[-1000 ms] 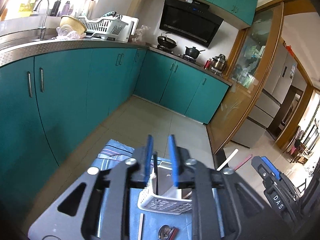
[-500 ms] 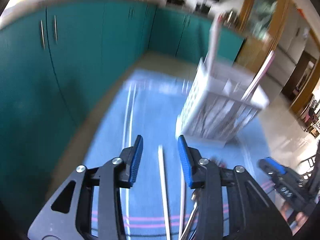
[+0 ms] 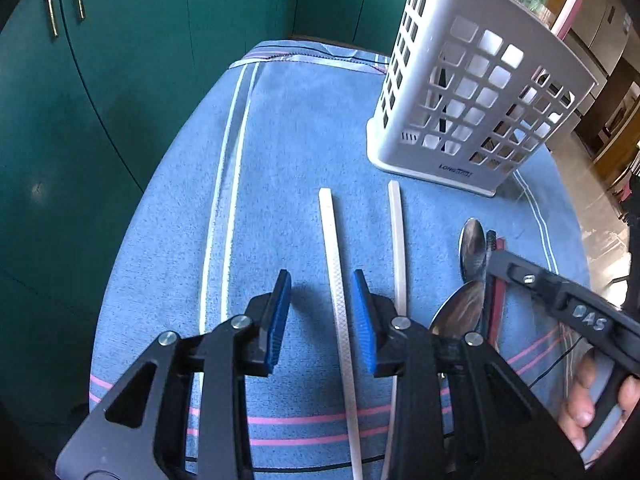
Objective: Organize utensils
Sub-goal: 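Bring both open tools back to the chopsticks on the cloth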
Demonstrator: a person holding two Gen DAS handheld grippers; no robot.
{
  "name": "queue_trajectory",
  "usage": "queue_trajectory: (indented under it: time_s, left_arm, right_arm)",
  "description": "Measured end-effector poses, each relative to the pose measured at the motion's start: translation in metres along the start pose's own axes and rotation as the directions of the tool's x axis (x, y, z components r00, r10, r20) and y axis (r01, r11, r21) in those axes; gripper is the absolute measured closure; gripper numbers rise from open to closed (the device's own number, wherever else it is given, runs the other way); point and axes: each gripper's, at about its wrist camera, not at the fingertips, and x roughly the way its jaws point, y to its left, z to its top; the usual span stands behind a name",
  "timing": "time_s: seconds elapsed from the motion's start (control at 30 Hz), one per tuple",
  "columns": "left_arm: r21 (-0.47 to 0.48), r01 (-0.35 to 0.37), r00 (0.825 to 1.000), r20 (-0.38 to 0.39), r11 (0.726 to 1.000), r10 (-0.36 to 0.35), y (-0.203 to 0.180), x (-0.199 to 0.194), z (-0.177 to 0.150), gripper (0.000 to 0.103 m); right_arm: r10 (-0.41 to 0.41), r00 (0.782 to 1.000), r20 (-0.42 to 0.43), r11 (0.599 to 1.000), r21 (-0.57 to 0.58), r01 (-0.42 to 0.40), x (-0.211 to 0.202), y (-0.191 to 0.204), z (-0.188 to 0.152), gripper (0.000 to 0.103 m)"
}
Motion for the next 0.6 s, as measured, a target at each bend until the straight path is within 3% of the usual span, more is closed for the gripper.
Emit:
queue_trajectory:
  time_s: [0.13,0.23,0.33,0.43,0.6]
  left_arm:
    - [-0.001,0.003,1.0,-0.004,1.0,-0.003,-0.002,0.003,0.006,0.07]
    - [-0.001,0.002,1.0,-0.005,1.0,-0.002,-0.003,0.007,0.006,0.068]
    - [0.005,0.005,1.0,-0.003,1.0,-0.005,-0.005,0.009,0.008,0.065]
    - [0.016,-0.001,1.0,-0.001,1.0,0.001,-0.01,0.011,0.013,0.063]
    - [0.037,-0.021,1.0,-0.022,0.999,0.022,-0.016,0.025,0.029,0.063]
  right_arm:
    - [-0.097,0.995,0.011,0.995,-0.034,0.097,-0.019,-0.006,0.005,0.091]
    - [-0.25,0.967,0.05,0.965,-0.065,0.253,-0.031,-0.013,0.004,0.092]
    - [-0.242,0.968,0.071,0.964,-0.097,0.248,-0.041,-0.021,0.004,0.092]
    - [-0.266,0.961,0.078,0.961,-0.059,0.271,-0.05,-0.031,0.004,0.084]
    - [-0.288,0.956,0.055,0.957,-0.027,0.29,-0.049,-0.045,-0.004,0.084]
